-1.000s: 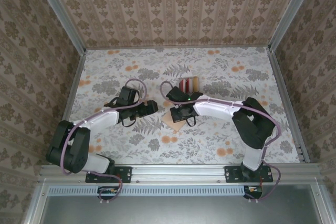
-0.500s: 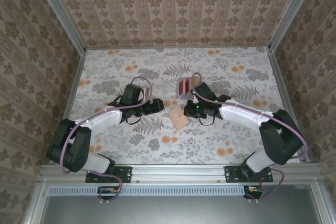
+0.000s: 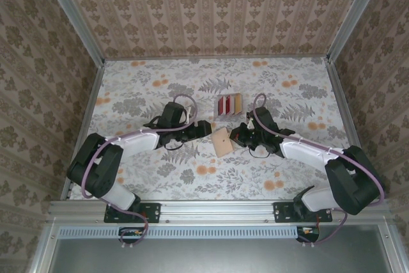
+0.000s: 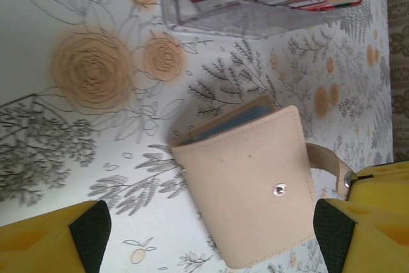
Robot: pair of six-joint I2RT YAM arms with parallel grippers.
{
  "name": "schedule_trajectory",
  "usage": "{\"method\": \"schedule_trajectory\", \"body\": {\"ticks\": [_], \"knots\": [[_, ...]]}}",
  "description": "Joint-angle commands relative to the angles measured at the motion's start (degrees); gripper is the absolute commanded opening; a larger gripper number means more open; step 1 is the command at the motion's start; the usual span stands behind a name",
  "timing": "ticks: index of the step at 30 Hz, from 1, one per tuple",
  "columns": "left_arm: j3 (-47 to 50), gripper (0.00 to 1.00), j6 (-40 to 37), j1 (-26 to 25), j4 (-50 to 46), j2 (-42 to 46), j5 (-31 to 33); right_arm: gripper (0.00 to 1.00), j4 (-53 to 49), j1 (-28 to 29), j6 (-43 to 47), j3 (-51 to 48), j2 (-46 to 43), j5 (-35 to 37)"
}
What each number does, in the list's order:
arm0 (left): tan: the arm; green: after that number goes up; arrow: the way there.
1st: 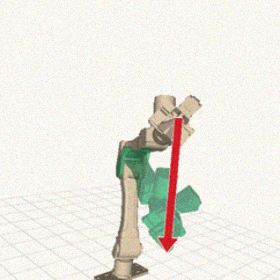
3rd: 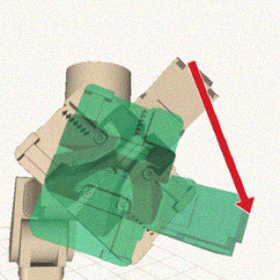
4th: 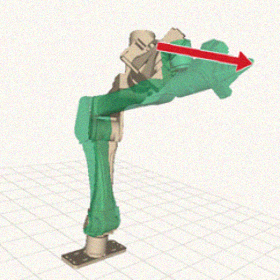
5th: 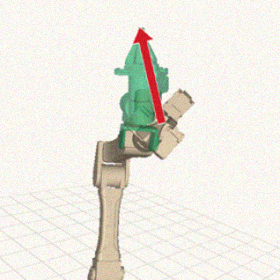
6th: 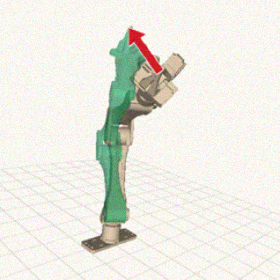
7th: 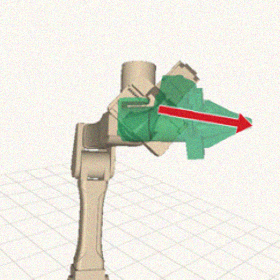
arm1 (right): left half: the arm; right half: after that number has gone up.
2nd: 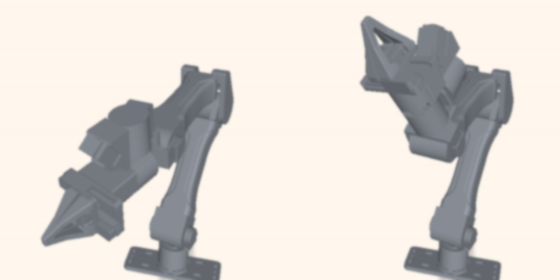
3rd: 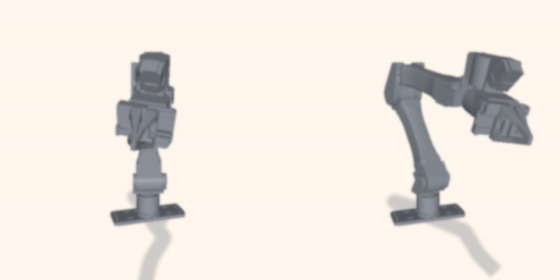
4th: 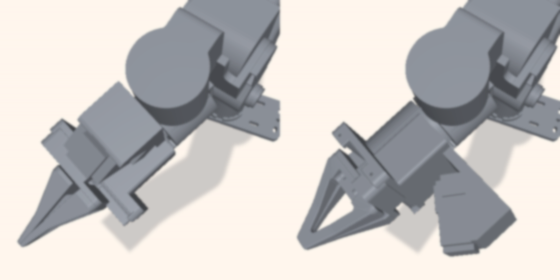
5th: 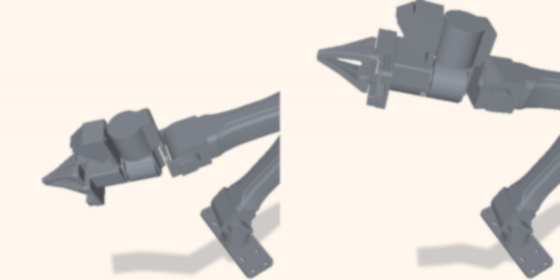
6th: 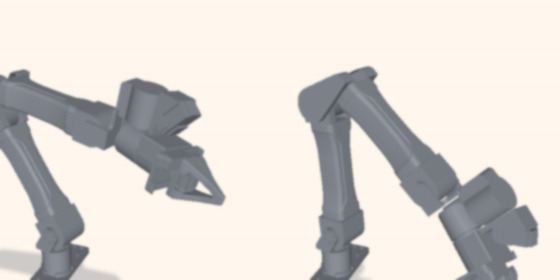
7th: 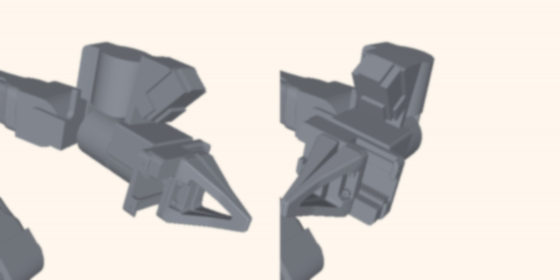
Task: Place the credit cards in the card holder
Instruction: Open the card holder at the center of the table.
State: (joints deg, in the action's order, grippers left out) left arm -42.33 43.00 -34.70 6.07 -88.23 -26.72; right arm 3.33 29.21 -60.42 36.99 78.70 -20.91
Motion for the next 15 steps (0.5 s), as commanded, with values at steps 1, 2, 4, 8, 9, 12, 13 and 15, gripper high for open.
{"method": "schedule_trajectory", "body": {"ticks": [1, 2, 4, 8, 9, 12, 13, 15], "knots": [[-2.6, 0.86, 1.2, -0.9, 1.3, 0.7, -1.3, 0.04, 3.6, -0.3, -3.1, -0.3, -3.6, -3.1], [-2.7, 0.87, 1.1, -1.0, 1.0, 0.8, -1.1, 0.04, 2.8, -0.2, -3.1, -0.1, -4.5, -2.9], [-3.0, 0.87, 0.0, -1.0, -0.4, 1.2, -0.5, 0.04, 0.8, -0.2, -2.9, 0.3, -6.7, -2.5], [-2.4, 0.87, -0.8, -1.0, -1.5, 0.9, 1.0, 0.04, -0.3, -0.1, -3.2, 0.5, -9.1, -1.7], [-2.0, 0.87, -0.2, -1.0, -0.5, 0.6, 0.7, 0.04, -0.9, -0.1, -3.0, 0.4, -9.3, -1.2], [-1.7, 0.86, 1.3, -1.1, 1.6, -0.8, -0.4, 0.05, -0.4, -0.1, -2.9, -0.7, -8.8, -0.6], [-1.8, 0.86, 1.5, -1.2, 1.9, -1.2, -0.6, 0.05, 0.4, -0.1, -3.3, -1.3, -8.5, -0.7], [-2.0, 0.84, 1.6, -1.4, 2.0, -1.8, -0.8, 0.05, 2.1, -0.1, -4.1, -2.0, -8.2, -0.6]]}}
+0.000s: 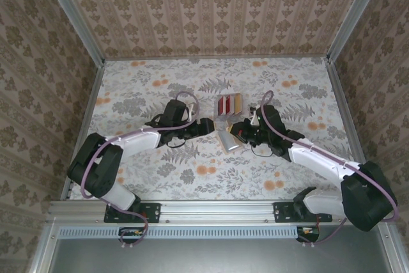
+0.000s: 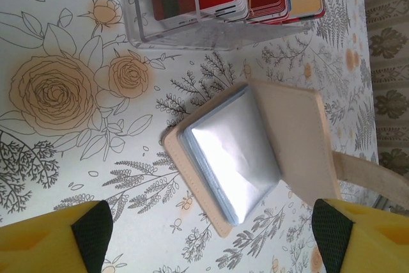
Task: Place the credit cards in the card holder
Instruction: Open the card holder at the center of the table.
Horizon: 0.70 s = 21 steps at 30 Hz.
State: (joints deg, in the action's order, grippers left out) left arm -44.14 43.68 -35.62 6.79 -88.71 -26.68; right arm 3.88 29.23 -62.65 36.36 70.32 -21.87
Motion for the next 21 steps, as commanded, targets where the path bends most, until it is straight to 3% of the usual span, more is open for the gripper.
{"method": "schedule_trajectory", "body": {"ticks": [1, 8, 21], "knots": [[-0.2, 0.84, 0.9, -0.5, 1.3, -1.6, -0.9, 0.05, 1.6, -0.1, -1.9, -1.6, 0.2, 0.5], [-0.1, 0.84, 0.7, -0.5, 0.8, -1.5, -0.9, 0.06, -4.0, -5.1, 2.3, -4.9, -2.4, 4.0], [-0.6, 0.82, 0.7, -0.8, 1.3, -3.3, -1.5, 0.07, -10.9, -12.4, 13.6, -10.2, 3.1, 13.2]]}}
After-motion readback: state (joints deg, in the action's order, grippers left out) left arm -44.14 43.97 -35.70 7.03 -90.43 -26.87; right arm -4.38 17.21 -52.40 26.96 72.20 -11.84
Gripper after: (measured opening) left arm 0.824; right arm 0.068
